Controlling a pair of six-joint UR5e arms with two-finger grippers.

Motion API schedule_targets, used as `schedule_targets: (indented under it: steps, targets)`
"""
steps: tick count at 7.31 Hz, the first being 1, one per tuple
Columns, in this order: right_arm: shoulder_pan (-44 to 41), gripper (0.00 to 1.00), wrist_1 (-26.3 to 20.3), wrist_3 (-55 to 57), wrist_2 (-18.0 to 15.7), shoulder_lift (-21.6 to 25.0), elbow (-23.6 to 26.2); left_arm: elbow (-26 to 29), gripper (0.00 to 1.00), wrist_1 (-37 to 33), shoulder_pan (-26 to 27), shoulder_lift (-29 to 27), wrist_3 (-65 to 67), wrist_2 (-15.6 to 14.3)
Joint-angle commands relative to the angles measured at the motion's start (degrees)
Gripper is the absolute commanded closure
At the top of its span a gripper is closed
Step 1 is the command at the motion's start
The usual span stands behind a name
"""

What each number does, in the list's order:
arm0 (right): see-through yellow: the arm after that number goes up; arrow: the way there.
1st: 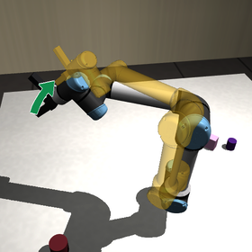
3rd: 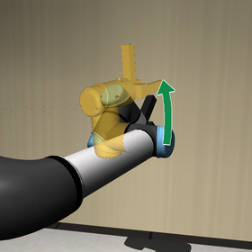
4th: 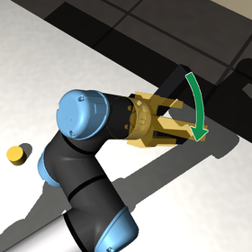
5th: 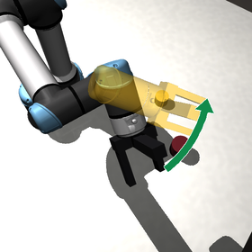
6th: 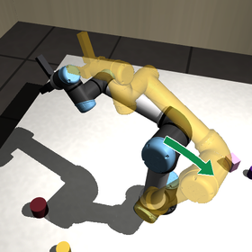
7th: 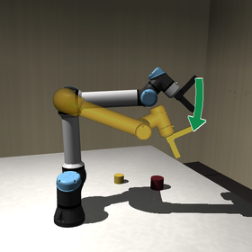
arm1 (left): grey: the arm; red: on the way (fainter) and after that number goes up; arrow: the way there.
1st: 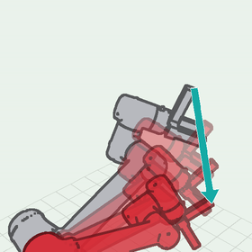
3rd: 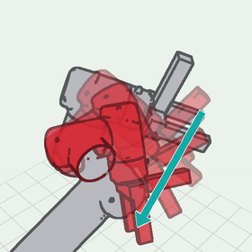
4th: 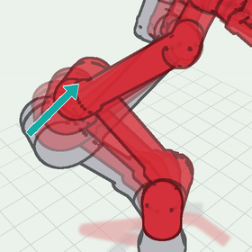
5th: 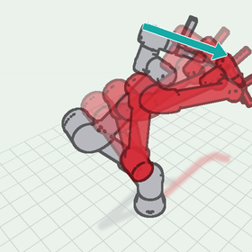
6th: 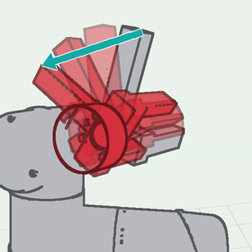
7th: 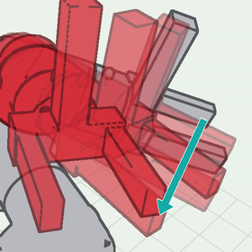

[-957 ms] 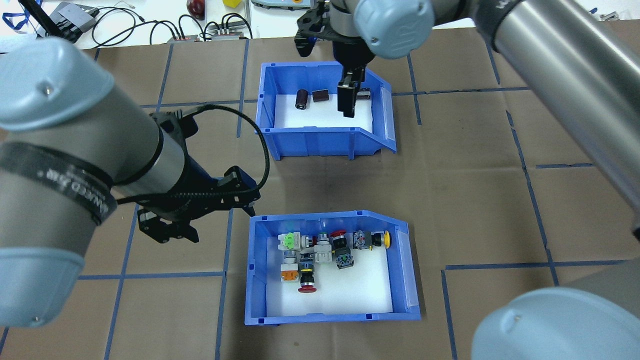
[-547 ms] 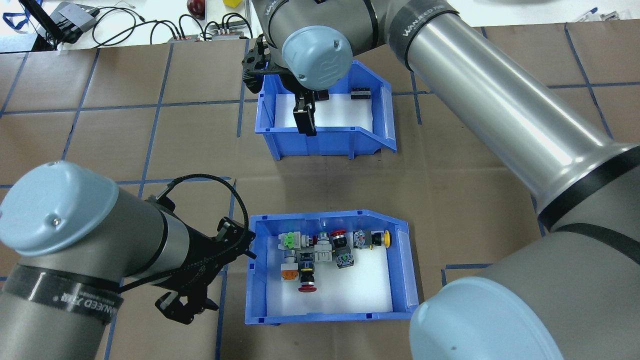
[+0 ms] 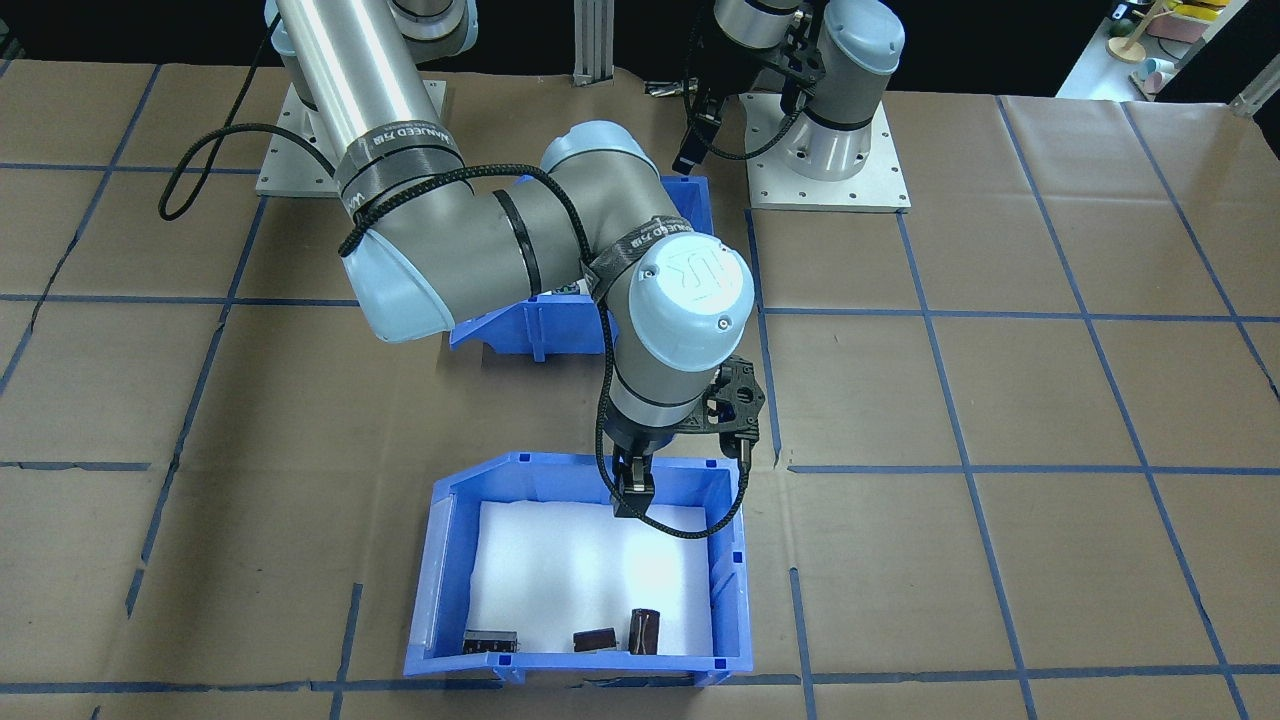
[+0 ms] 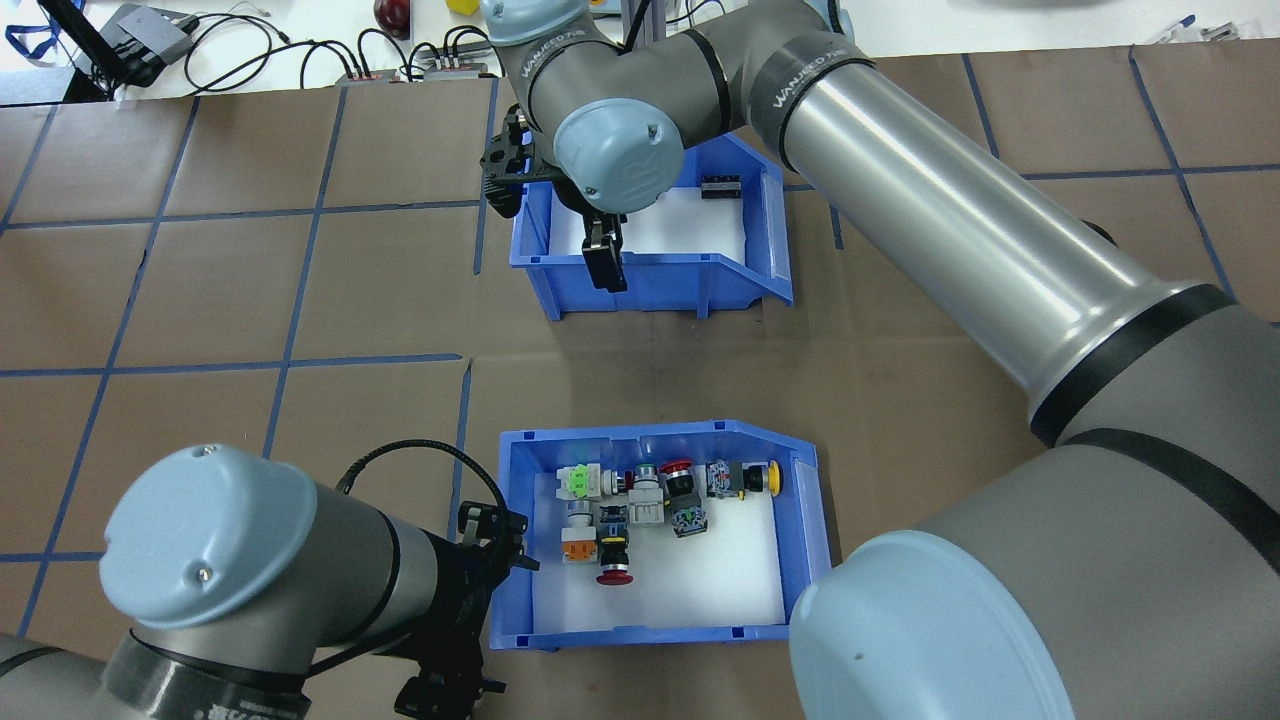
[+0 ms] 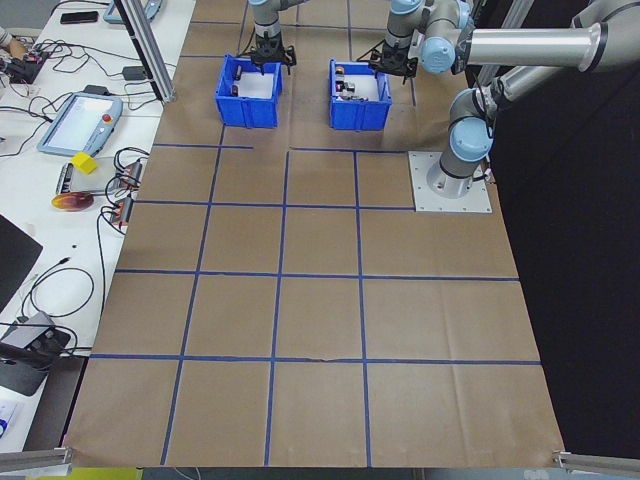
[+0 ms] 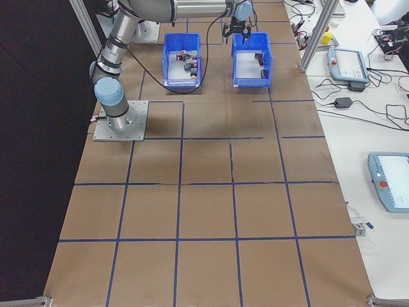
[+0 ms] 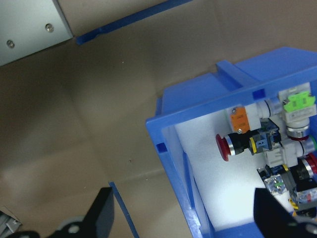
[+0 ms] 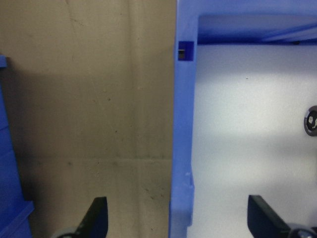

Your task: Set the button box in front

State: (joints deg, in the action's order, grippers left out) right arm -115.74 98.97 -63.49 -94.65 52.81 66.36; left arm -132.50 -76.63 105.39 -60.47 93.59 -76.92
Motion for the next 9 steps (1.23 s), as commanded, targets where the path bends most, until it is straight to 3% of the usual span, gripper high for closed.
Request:
schedule_targets:
  steps: [1,3,4,5,7,9]
  targets:
    - [0.3,0.0,6.2,0.2,0.0,-0.5,4.6,-4.4,0.02,6.3,1.8,-0.2,7.5,0.3]
    - [0.2,0.0,14.5,0.5,-0.3,-0.4,9.3,-4.6,0.02,10.4,1.9,-3.8,7.7,0.3]
    - [0.3,0.0,14.7,0.6,0.0,-0.4,9.4,-4.4,0.02,14.6,3.5,-7.3,9.8,0.3]
    - [0.6,0.07,14.6,0.8,0.5,0.3,9.1,-4.3,0.02,17.8,6.6,-9.3,14.7,-0.8]
    - [0.7,0.52,14.6,1.0,0.1,0.6,9.1,-3.3,0.02,23.8,9.0,-14.8,18.3,-3.6]
    - [0.7,0.86,14.6,1.0,0.2,0.6,9.0,-3.0,0.09,23.7,13.4,-16.9,23.5,-3.9]
